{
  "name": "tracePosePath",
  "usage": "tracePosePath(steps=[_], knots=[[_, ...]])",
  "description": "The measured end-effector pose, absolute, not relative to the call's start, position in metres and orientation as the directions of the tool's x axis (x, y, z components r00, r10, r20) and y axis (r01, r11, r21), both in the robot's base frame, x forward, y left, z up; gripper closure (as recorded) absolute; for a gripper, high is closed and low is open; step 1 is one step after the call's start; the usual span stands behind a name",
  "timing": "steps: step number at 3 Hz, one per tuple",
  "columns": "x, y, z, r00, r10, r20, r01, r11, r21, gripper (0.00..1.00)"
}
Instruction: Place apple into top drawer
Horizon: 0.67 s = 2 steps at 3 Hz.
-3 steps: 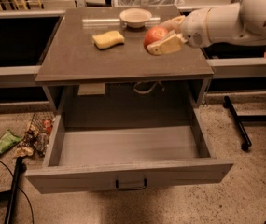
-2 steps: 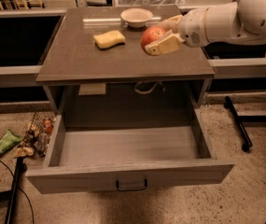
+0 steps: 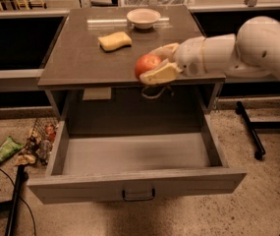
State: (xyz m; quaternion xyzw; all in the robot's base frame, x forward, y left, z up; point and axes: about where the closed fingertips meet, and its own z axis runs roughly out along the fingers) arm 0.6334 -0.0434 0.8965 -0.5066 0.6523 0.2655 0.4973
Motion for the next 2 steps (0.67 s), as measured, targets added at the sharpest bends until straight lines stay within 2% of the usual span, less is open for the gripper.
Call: tracePosePath(steps=[2], knots=[[0.574, 0.011, 0.821, -0.040, -0.373, -0.927, -0.951, 0.299, -0.080, 1.00]])
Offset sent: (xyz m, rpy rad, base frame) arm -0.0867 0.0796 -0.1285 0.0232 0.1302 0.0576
